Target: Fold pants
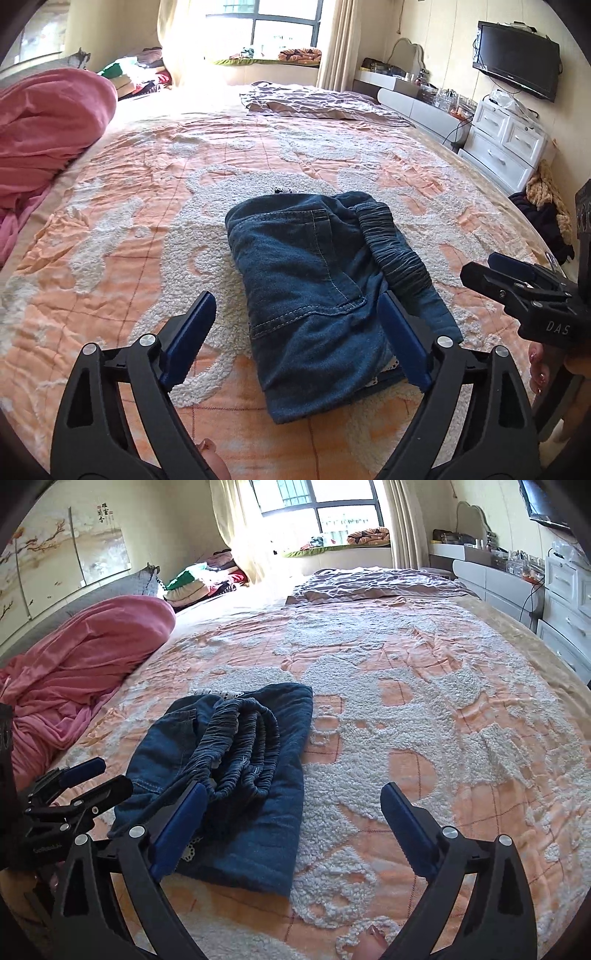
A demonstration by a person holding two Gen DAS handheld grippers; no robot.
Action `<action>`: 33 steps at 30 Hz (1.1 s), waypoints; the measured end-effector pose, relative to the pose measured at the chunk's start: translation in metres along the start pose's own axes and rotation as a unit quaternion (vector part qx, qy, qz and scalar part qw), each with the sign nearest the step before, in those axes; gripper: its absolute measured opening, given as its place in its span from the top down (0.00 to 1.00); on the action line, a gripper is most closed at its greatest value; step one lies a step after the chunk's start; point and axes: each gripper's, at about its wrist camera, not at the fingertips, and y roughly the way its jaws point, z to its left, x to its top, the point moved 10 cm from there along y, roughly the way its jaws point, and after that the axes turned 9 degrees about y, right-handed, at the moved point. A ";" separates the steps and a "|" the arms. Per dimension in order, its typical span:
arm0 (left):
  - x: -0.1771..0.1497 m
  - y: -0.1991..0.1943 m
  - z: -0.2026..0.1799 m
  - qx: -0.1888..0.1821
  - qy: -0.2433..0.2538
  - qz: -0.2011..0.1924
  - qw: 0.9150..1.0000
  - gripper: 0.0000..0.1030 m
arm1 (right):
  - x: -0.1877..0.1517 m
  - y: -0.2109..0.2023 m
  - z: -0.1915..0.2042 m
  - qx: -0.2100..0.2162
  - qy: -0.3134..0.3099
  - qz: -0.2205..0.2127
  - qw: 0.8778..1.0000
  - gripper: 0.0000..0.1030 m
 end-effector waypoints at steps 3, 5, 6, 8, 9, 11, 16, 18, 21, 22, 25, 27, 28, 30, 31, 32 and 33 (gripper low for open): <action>0.001 -0.004 0.003 0.002 -0.003 -0.003 1.000 0.11 | 0.000 -0.006 -0.002 -0.001 -0.001 -0.007 1.000 0.05; 0.003 -0.005 0.004 0.003 -0.003 -0.004 1.000 0.10 | 0.001 -0.007 -0.004 -0.002 0.000 -0.010 1.000 0.05; 0.003 -0.005 0.004 0.005 -0.003 -0.004 1.000 0.10 | 0.002 -0.007 -0.005 -0.003 0.000 -0.011 1.000 0.05; 0.003 -0.004 0.005 0.006 -0.003 -0.003 1.000 0.10 | 0.002 -0.006 -0.005 -0.003 0.000 -0.013 1.000 0.05; 0.003 -0.004 0.006 0.006 -0.002 -0.003 1.000 0.10 | 0.002 -0.006 -0.005 -0.003 0.000 -0.013 1.000 0.05; 0.003 -0.003 0.007 0.007 -0.003 -0.001 1.000 0.09 | 0.001 -0.005 -0.005 -0.003 0.001 -0.012 1.000 0.05; 0.002 -0.003 0.009 0.012 -0.002 0.002 1.000 0.09 | 0.001 -0.004 -0.005 -0.004 0.000 -0.013 1.000 0.05; 0.002 -0.004 0.009 0.013 -0.003 0.002 1.000 0.09 | 0.001 -0.005 -0.005 -0.004 -0.001 -0.015 1.000 0.05; 0.001 -0.005 0.009 0.016 -0.002 0.002 1.000 0.09 | 0.002 -0.008 -0.004 -0.005 -0.005 -0.019 1.000 0.05; 0.000 -0.005 0.009 0.016 -0.003 0.002 1.000 0.09 | 0.002 -0.009 -0.003 -0.005 -0.005 -0.020 1.000 0.05; -0.005 -0.008 0.010 0.017 -0.007 0.005 1.000 0.09 | 0.002 -0.011 0.000 -0.003 -0.008 -0.021 1.000 0.05; -0.007 -0.011 0.010 0.018 -0.010 0.003 1.000 0.09 | 0.001 -0.012 0.002 -0.001 -0.012 -0.020 1.000 0.05; -0.008 -0.013 0.010 0.018 -0.010 0.002 1.000 0.09 | 0.000 -0.013 0.003 -0.001 -0.015 -0.020 1.000 0.05; -0.009 -0.016 0.010 0.018 -0.012 0.001 1.000 0.09 | -0.002 -0.015 0.005 0.001 -0.016 -0.020 1.000 0.05; -0.010 -0.017 0.010 0.017 -0.013 0.000 1.000 0.09 | -0.003 -0.016 0.006 0.002 -0.016 -0.019 1.000 0.05; -0.011 -0.019 0.009 0.017 -0.014 -0.001 1.000 0.09 | -0.004 -0.017 0.006 0.002 -0.016 -0.020 1.000 0.05; -0.012 -0.021 0.009 0.016 -0.015 -0.002 1.000 0.09 | -0.005 -0.019 0.006 0.003 -0.017 -0.020 1.000 0.05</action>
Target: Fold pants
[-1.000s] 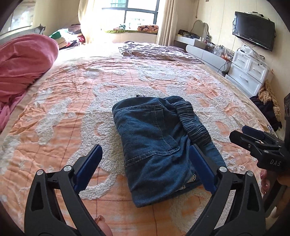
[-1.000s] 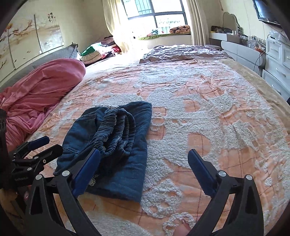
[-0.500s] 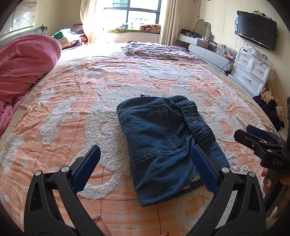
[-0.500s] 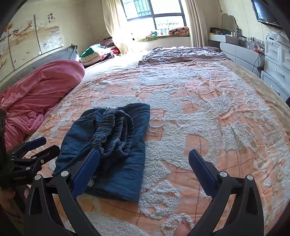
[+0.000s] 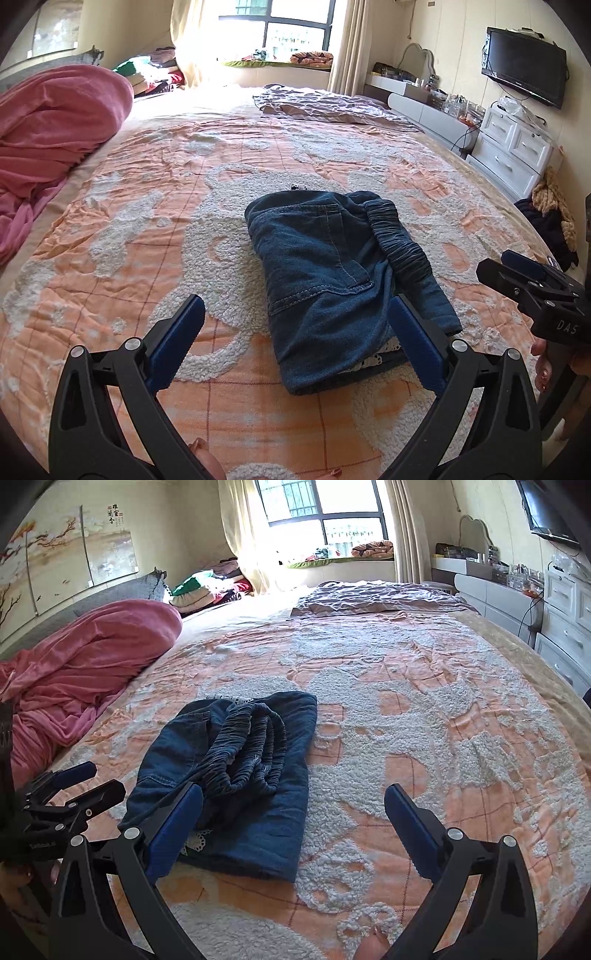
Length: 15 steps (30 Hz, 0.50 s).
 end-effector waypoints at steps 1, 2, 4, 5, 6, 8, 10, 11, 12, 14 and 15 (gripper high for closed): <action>-0.001 -0.002 -0.001 -0.001 -0.001 -0.001 1.000 0.09 | -0.001 -0.001 0.001 0.000 0.000 0.000 1.000 0.05; -0.003 -0.004 -0.002 -0.002 -0.001 -0.002 1.000 0.09 | -0.002 -0.003 0.001 0.001 0.000 -0.001 1.000 0.05; -0.005 -0.008 -0.004 -0.004 -0.002 -0.002 1.000 0.09 | -0.004 -0.006 0.002 0.003 -0.001 0.000 1.000 0.05; -0.006 -0.010 -0.005 -0.004 -0.001 -0.003 1.000 0.09 | -0.005 -0.008 0.002 0.004 -0.001 -0.001 1.000 0.05; -0.007 -0.011 -0.005 -0.003 -0.001 -0.004 1.000 0.09 | -0.006 -0.010 0.002 0.005 -0.001 -0.002 1.000 0.05; -0.009 -0.014 -0.006 -0.002 0.000 -0.004 1.000 0.09 | -0.007 -0.014 0.002 0.004 -0.001 -0.004 1.000 0.05; -0.011 -0.016 -0.006 -0.001 0.000 -0.004 1.000 0.09 | -0.009 -0.019 0.000 0.004 0.000 -0.006 1.000 0.05; -0.012 -0.017 -0.007 0.000 -0.001 -0.005 1.000 0.09 | -0.010 -0.020 -0.001 0.003 0.000 -0.007 1.000 0.05; -0.014 -0.019 -0.007 0.000 -0.001 -0.005 1.000 0.09 | -0.012 -0.022 -0.001 0.003 0.000 -0.008 1.000 0.05; -0.018 -0.023 -0.007 0.003 -0.001 -0.006 1.000 0.09 | -0.015 -0.026 -0.001 0.003 -0.002 -0.010 1.000 0.05; -0.021 -0.025 -0.007 0.005 -0.001 -0.006 1.000 0.09 | -0.017 -0.028 -0.002 0.001 -0.003 -0.010 1.000 0.05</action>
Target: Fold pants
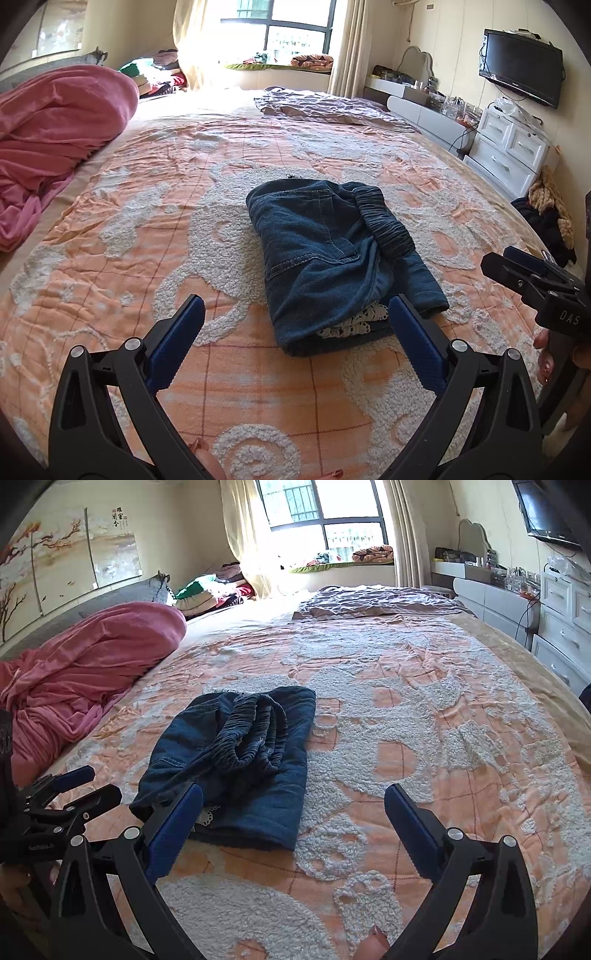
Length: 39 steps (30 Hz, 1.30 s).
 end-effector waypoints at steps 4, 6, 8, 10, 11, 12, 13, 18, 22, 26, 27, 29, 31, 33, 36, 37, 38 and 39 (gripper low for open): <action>-0.012 -0.008 -0.001 0.000 -0.005 -0.001 1.000 0.09 | -0.008 -0.007 -0.001 -0.004 -0.007 -0.002 1.000 0.05; -0.017 -0.012 -0.003 0.002 -0.003 0.000 1.000 0.09 | -0.013 -0.009 -0.002 -0.006 -0.010 -0.001 1.000 0.05; -0.021 -0.015 -0.004 0.002 -0.006 0.000 1.000 0.09 | -0.019 -0.012 -0.002 -0.007 -0.012 0.001 1.000 0.05; -0.026 -0.018 -0.005 0.002 -0.011 -0.001 1.000 0.09 | -0.025 -0.015 -0.003 -0.008 -0.014 0.003 1.000 0.05; -0.027 -0.019 -0.005 0.002 -0.011 -0.001 1.000 0.09 | -0.028 -0.017 -0.003 -0.009 -0.015 0.004 1.000 0.05; -0.029 -0.020 -0.005 0.004 -0.010 0.000 1.000 0.09 | -0.031 -0.018 -0.004 -0.009 -0.015 0.005 1.000 0.05; -0.031 -0.021 -0.004 0.006 -0.013 0.001 1.000 0.09 | -0.034 -0.019 -0.004 -0.010 -0.014 0.006 1.000 0.05; -0.040 -0.027 -0.002 0.009 -0.021 0.002 1.000 0.09 | -0.049 -0.025 -0.002 -0.009 -0.019 0.012 1.000 0.05; -0.050 -0.030 -0.002 0.013 -0.024 0.008 1.000 0.09 | -0.062 -0.028 0.003 -0.008 -0.025 0.018 0.999 0.05; -0.058 -0.031 -0.004 0.013 -0.023 0.012 1.000 0.09 | -0.070 -0.030 0.008 -0.008 -0.033 0.021 0.999 0.05; -0.059 -0.032 -0.004 0.015 -0.022 0.013 1.000 0.09 | -0.071 -0.031 0.009 -0.008 -0.034 0.021 0.999 0.05; -0.060 -0.033 -0.004 0.015 -0.022 0.014 1.000 0.09 | -0.073 -0.032 0.009 -0.008 -0.033 0.019 0.999 0.05; -0.062 -0.034 -0.004 0.016 -0.021 0.015 1.000 0.09 | -0.075 -0.034 0.008 -0.008 -0.032 0.019 0.999 0.05; -0.065 -0.035 -0.005 0.016 -0.019 0.017 1.000 0.09 | -0.075 -0.036 0.007 -0.009 -0.030 0.016 0.999 0.05; -0.072 -0.036 -0.009 0.015 -0.013 0.021 1.000 0.09 | -0.078 -0.038 0.005 -0.011 -0.029 0.015 0.999 0.05; -0.075 -0.037 -0.010 0.014 -0.010 0.024 1.000 0.09 | -0.079 -0.039 0.005 -0.013 -0.029 0.015 0.999 0.05; -0.078 -0.037 -0.011 0.014 -0.008 0.027 1.000 0.09 | -0.079 -0.039 0.004 -0.015 -0.029 0.015 0.999 0.05; -0.082 -0.037 -0.012 0.013 -0.007 0.030 0.999 0.09 | -0.079 -0.040 0.004 -0.016 -0.028 0.014 0.999 0.05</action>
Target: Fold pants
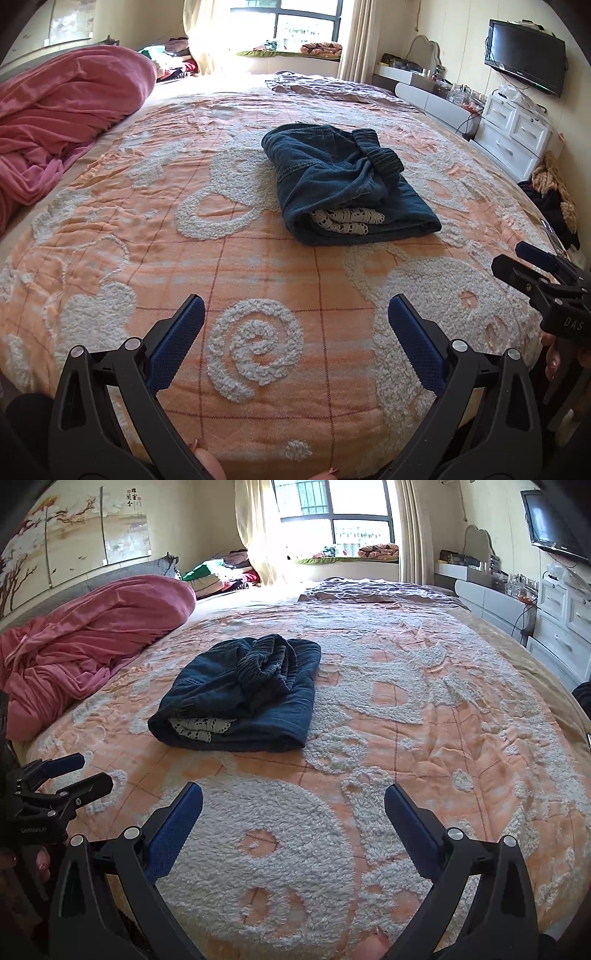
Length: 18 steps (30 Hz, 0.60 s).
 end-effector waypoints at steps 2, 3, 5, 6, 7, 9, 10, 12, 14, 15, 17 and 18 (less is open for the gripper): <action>-0.006 0.000 -0.001 -0.002 -0.001 0.004 1.000 0.09 | -0.002 -0.002 -0.001 -0.001 0.004 0.000 1.000 0.05; -0.009 0.000 -0.001 -0.001 -0.002 0.006 1.000 0.09 | -0.003 -0.002 -0.001 0.000 0.005 0.000 1.000 0.05; -0.013 -0.001 -0.001 0.000 -0.003 0.008 1.000 0.09 | -0.005 -0.004 -0.001 -0.001 0.004 0.001 1.000 0.05; -0.014 -0.001 -0.002 0.000 -0.002 0.008 1.000 0.09 | -0.007 -0.006 -0.001 -0.002 0.004 0.001 1.000 0.05; -0.014 -0.001 -0.003 0.001 0.000 0.008 1.000 0.09 | -0.009 -0.006 -0.001 -0.001 0.003 0.001 1.000 0.05; -0.014 -0.001 -0.003 0.001 0.001 0.008 1.000 0.09 | -0.013 -0.006 0.000 -0.002 0.002 0.004 1.000 0.05; -0.014 -0.001 -0.003 0.000 -0.002 0.008 1.000 0.09 | -0.014 -0.007 0.000 -0.002 0.001 0.006 1.000 0.05; -0.015 -0.002 -0.003 -0.001 -0.005 0.008 1.000 0.09 | -0.017 -0.005 0.001 -0.003 0.000 0.009 1.000 0.05; -0.015 -0.002 -0.003 -0.001 -0.006 0.009 1.000 0.09 | -0.018 -0.004 0.002 -0.004 -0.002 0.011 1.000 0.05; -0.015 -0.002 -0.003 -0.001 -0.006 0.009 1.000 0.09 | -0.019 -0.004 0.002 -0.005 -0.002 0.012 1.000 0.05; -0.015 -0.002 -0.003 -0.002 -0.005 0.008 1.000 0.09 | -0.019 -0.003 0.002 -0.005 -0.002 0.013 1.000 0.05; -0.015 -0.002 -0.003 -0.001 -0.006 0.008 1.000 0.09 | -0.019 -0.002 0.002 -0.005 -0.001 0.014 1.000 0.05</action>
